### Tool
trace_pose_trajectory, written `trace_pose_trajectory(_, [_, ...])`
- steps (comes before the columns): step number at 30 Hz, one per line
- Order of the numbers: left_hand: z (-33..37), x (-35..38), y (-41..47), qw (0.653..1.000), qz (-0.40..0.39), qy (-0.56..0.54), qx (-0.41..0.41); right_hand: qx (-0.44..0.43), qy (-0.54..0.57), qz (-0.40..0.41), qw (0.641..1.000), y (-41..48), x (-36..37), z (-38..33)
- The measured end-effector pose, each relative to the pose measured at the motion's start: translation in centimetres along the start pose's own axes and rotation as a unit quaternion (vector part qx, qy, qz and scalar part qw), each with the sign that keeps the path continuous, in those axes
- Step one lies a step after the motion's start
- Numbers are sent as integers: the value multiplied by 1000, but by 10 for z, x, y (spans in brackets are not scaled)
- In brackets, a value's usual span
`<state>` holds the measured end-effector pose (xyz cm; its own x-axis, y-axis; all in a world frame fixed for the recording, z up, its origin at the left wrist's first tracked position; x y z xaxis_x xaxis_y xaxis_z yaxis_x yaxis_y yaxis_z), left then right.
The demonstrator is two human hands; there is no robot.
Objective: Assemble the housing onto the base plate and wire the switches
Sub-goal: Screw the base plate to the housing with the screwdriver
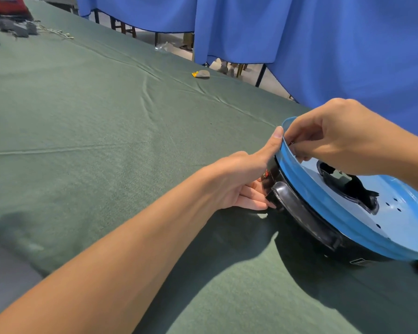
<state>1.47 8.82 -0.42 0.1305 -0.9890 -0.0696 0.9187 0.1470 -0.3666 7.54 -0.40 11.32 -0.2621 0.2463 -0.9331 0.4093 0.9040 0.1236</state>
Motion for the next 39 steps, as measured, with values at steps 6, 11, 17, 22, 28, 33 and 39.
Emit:
trace_pose_trajectory(6, [0, -1, -1, 1000, 3, -8, -1, 0, 10, -5, 1000, 0, 3, 1])
trace_pose_trajectory(11, [-2, -3, -1, 999, -2, -41, -19, 2, -23, -13, 1000, 2, 11, 0])
trace_pose_trajectory(17, [-4, -5, -5, 994, -32, -94, -46, 5, -111, -39, 993, 10, 18, -4])
trace_pose_trajectory(22, [-6, -7, -3, 991, -28, -112, -59, 52, -54, -103, 992, 14, 7, -2])
trace_pose_trajectory(28, [-8, -6, -1, 990, -27, -119, -69, 49, 12, -91, 995, 8, 2, 6])
trace_pose_trajectory(33, [-9, -6, 0, 991, -33, -117, -60, 38, 40, -65, 996, 11, 12, 8])
trace_pose_trajectory(39, [-11, -8, 1, 990, -31, -120, -62, 32, 52, -58, 996, 12, 12, 11])
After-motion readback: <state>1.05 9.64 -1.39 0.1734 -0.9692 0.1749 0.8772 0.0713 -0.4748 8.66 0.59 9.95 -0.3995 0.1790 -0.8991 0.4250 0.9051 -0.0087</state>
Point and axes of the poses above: each hand's wrist, its own y-axis towards the middle knuckle, its own x-axis out of the palm, z = x × y, the point moved 4 cm from there along y, towards the middle knuckle, and after that the axes turned 8 degrees about y, right-handed, at the moved point
